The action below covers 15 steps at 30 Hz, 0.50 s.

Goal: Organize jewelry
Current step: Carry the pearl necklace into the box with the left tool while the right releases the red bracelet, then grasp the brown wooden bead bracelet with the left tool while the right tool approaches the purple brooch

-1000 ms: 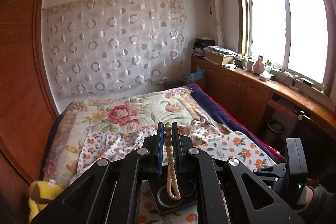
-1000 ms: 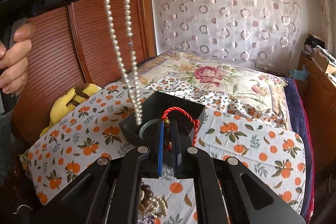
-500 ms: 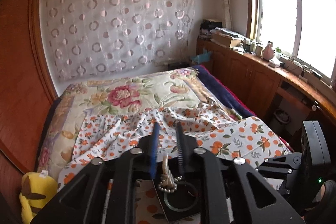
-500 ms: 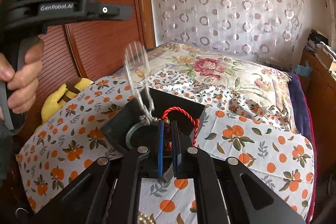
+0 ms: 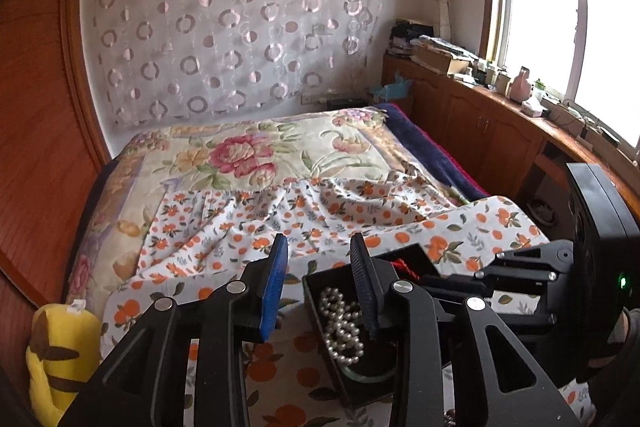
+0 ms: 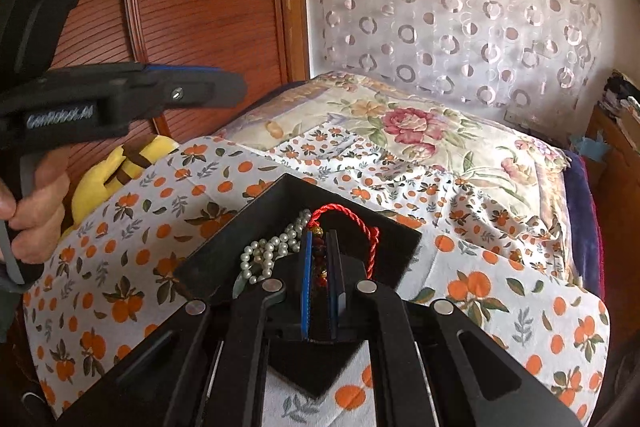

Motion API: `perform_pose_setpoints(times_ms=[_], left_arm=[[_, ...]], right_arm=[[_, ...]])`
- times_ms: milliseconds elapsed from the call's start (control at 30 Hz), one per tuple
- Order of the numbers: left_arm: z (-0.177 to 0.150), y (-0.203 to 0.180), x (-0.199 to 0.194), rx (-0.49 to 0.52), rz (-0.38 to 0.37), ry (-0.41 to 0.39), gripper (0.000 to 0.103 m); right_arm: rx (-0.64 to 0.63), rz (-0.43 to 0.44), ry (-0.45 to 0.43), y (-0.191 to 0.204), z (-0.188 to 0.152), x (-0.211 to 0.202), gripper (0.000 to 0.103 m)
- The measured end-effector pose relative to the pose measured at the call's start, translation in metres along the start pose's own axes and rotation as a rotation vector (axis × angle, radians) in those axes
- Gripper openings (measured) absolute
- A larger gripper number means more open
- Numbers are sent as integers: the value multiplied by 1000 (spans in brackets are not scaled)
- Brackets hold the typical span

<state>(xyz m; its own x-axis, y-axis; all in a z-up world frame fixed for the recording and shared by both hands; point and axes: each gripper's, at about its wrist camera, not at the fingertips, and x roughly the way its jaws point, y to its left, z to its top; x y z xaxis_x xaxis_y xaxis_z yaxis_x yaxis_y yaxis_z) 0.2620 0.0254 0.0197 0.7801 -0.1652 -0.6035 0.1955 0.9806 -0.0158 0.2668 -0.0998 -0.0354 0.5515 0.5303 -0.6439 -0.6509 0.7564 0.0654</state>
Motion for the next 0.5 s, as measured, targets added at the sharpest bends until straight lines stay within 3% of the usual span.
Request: perform_pose_setpoints(times_ms=[200,233,300,400,433,500], left_arm=[[-8,6,0,-3,9,11,36],[-9,6,0,-2,11,13,36],[-11,5,0,1,13,16,37],[-13,4,-1,2,14,17,39],[-13,4,-1,0,16,16,46],[-18,2,-4,2,20,15,50]], right_arm=[[31,14,3,-5,4,9,9],[31,6,3,-5,5,10,11],[28,-2,0,-6,5,10,34],[28,-4,-3,-7,5,8,37],[28,-9,-3,-8,4,7,38],[33,-7,-8,-8,2,2,38]])
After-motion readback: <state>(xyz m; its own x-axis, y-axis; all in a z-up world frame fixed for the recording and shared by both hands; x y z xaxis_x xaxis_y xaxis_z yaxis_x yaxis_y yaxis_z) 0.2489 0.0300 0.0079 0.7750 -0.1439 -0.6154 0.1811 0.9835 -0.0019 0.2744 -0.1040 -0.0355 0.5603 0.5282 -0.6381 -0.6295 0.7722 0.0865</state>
